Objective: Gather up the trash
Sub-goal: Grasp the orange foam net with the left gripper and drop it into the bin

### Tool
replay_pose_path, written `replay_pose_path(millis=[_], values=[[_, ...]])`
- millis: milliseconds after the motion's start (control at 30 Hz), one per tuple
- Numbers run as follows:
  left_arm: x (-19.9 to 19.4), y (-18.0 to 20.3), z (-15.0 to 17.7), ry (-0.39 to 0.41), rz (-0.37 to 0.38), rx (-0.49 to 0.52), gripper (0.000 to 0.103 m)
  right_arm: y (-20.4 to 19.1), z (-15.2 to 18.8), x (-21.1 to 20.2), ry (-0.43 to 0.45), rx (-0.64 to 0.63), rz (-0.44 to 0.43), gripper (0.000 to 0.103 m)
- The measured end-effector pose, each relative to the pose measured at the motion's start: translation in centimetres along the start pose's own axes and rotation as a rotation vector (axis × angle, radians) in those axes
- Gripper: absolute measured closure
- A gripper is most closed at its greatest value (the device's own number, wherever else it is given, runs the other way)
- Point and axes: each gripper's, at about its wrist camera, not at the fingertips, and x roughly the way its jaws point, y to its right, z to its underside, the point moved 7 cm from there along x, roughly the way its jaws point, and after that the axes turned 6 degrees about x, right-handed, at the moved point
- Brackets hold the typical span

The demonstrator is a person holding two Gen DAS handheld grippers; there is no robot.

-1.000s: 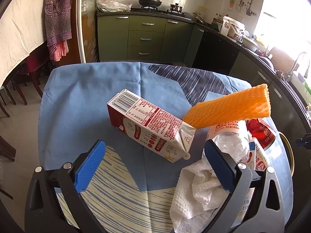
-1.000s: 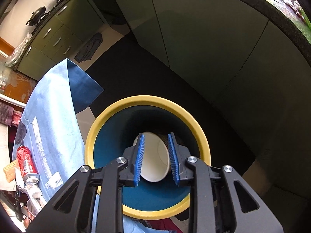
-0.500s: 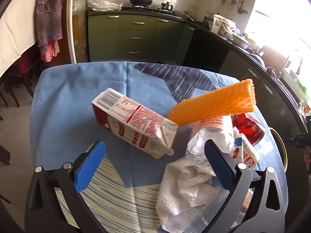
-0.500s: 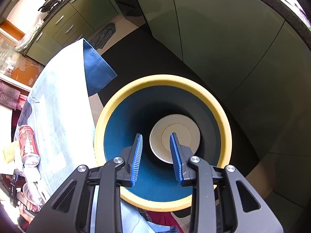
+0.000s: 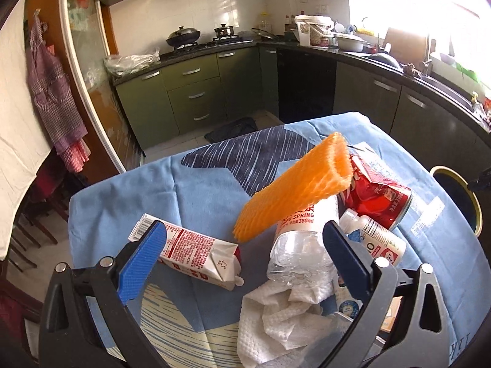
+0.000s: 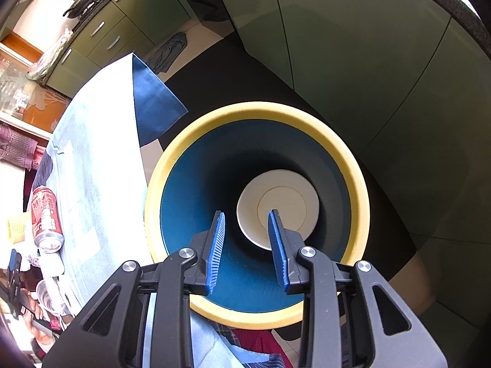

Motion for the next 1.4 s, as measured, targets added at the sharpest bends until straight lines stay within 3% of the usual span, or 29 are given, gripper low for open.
replay_pose_path(millis=[333, 367, 400, 433, 467, 500, 600, 933, 1033, 1200, 1400], values=[[1.3, 3.6, -3.1, 0.066, 0.111, 0.108, 0.008, -0.3, 0.5, 1.1, -0.016, -0.009, -0.022, 0.073], [1.6, 3.8, -3.2, 0.065, 0.115, 0.11, 0.019, -0.2, 0.5, 1.2, -0.017, -0.009, -0.024, 0.073], [2.0, 3.9, -3.2, 0.05, 0.122, 0.111, 0.038, -0.2, 0.5, 1.2, -0.018, -0.009, -0.026, 0.073], [2.3, 3.9, -3.1, 0.036, 0.137, 0.107, 0.048, -0.2, 0.7, 1.2, -0.018, -0.009, -0.028, 0.073], [2.7, 4.0, -2.9, 0.019, 0.161, 0.095, 0.065, -0.1, 0.7, 1.3, -0.018, -0.009, -0.029, 0.073], [3.1, 3.9, -2.8, 0.001, 0.179, 0.077, 0.074, 0.0, 0.7, 1.2, -0.018, -0.009, -0.031, 0.073], [2.9, 3.4, -2.5, 0.007, 0.183, 0.045, 0.088, 0.2, 1.0, 1.2, -0.017, -0.01, -0.042, 0.073], [-3.3, 2.0, -4.7, 0.155, 0.182, 0.038, 0.091, -1.1, 2.2, -0.6, 0.019, -0.046, -0.105, 0.071], [-6.0, 3.3, -5.9, 0.183, 0.224, 0.056, 0.091, -1.8, 3.1, -2.2, 0.051, -0.07, -0.145, 0.067], [-9.6, 9.4, -8.2, 0.21, 0.363, 0.12, 0.091, -1.9, 4.4, -5.9, 0.135, -0.116, -0.162, 0.067], [-10.9, 21.4, -11.7, 0.166, 0.593, 0.24, 0.091, -0.7, 6.7, -10.5, 0.245, -0.175, -0.13, 0.065]])
